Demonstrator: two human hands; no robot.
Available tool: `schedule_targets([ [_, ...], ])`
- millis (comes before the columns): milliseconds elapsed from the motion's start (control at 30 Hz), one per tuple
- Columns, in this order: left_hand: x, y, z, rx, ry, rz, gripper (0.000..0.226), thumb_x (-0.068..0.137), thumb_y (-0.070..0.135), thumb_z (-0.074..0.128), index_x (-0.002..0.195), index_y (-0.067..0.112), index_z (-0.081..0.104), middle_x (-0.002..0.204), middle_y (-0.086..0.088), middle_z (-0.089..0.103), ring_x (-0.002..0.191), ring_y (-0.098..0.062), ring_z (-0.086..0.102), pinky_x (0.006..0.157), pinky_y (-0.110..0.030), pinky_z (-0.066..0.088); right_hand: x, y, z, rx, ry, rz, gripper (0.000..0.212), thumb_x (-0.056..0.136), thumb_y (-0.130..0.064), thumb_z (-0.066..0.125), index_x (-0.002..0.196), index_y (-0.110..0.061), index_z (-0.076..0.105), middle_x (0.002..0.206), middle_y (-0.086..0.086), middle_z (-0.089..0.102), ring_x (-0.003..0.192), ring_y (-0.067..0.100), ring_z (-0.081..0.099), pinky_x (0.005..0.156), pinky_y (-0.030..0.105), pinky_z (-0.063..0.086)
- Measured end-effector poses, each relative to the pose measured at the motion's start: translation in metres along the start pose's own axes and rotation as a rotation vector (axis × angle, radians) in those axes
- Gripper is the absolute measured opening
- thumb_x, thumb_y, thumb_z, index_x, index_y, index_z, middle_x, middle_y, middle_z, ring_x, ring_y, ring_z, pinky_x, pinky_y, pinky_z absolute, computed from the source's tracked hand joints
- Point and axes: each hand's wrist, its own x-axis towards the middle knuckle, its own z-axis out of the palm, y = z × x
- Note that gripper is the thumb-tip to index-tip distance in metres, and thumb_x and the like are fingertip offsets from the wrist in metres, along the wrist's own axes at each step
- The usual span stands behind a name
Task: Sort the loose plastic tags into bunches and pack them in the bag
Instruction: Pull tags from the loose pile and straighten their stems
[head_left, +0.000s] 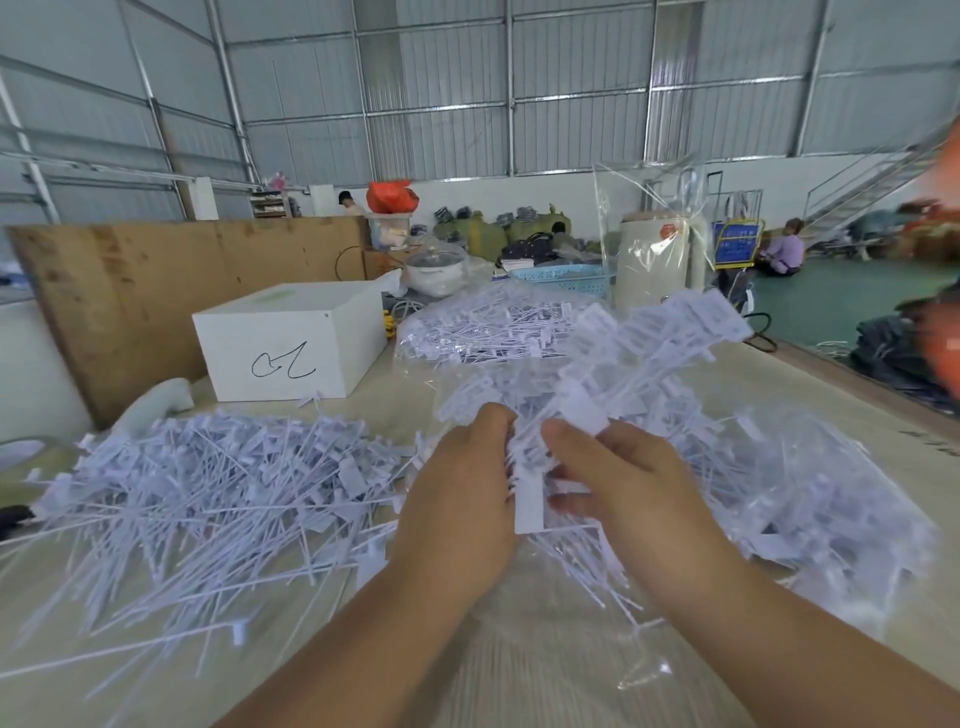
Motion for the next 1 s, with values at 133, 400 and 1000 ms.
schedule_targets([
  [133,-0.004,0.014,0.007,0.124,0.045,0.137,0.023,0.089,0.018,0.061,0.11,0.012,0.053,0.09,0.001,0.051,0.081,-0.018,0.048,0.059,-0.035,0.037,0.001,0.002,0.009,0.415,0.025,0.027,0.042,0.066,-0.027,0.074,0.096,0.0,0.064,0.082,0.013,0.071,0.077,0.024,0.072,0.064,0.034,0.057],
  [400,0.001,0.011,0.016,0.128,-0.014,0.127,0.045,0.083,0.01,0.06,0.126,0.023,0.051,0.115,0.002,0.055,0.101,-0.017,0.054,0.074,-0.032,0.044,0.01,0.004,0.003,0.629,0.143,0.194,0.023,0.085,0.0,0.061,0.102,-0.011,0.052,0.069,0.013,0.055,0.054,0.024,0.06,0.046,0.033,0.048],
  [1000,0.014,-0.047,0.009,-0.114,0.044,-0.295,0.032,0.086,0.005,0.051,0.063,0.025,0.042,0.054,0.007,0.046,0.047,-0.004,0.043,0.045,-0.017,0.033,0.068,-0.01,0.052,0.194,0.228,-0.138,0.028,0.078,-0.006,0.062,0.096,-0.016,0.044,0.062,0.0,0.064,0.058,0.015,0.057,0.054,0.029,0.048],
])
